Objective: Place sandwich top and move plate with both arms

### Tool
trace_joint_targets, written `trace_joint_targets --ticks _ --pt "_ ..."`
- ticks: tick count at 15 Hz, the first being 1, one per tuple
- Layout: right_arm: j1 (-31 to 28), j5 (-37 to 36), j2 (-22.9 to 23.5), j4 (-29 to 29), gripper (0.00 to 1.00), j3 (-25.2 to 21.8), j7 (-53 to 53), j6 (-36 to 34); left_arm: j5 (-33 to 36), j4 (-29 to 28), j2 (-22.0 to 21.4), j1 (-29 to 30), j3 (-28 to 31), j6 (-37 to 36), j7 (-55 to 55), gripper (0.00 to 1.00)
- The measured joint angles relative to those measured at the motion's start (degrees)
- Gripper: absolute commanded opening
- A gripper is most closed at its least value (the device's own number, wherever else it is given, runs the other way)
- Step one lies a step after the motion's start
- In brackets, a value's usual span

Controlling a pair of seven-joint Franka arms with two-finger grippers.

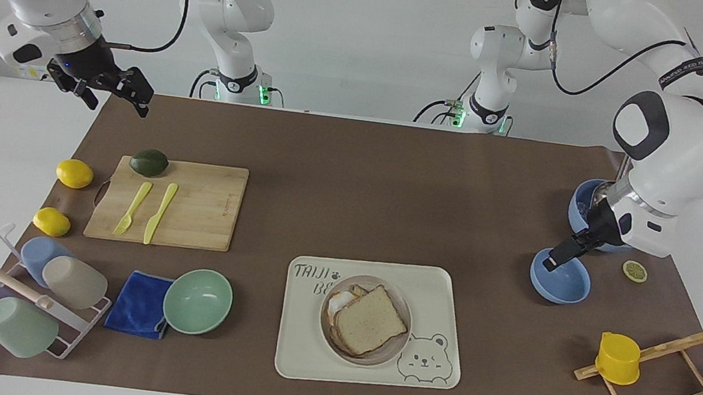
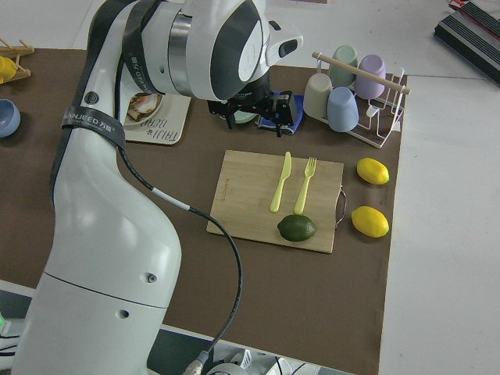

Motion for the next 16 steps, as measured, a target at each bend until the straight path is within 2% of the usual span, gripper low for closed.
trace_joint_targets --ticks 4,12,16 --pt "0.0 0.0 0.0 0.0 1.00 0.0 0.0 0.0 3.6 0.0 -3.3 0.0 0.2 -2.8 2.1 1.00" --pt "0.0 0.0 0.0 0.0 1.00 0.0 0.0 0.0 6.4 0.0 -14.2 1.5 1.2 -17.6 8.3 1.00" --pt "0.0 0.0 0.0 0.0 1.00 0.0 0.0 0.0 7.0 0.0 -17.7 1.3 0.6 -22.3 8.7 1.00"
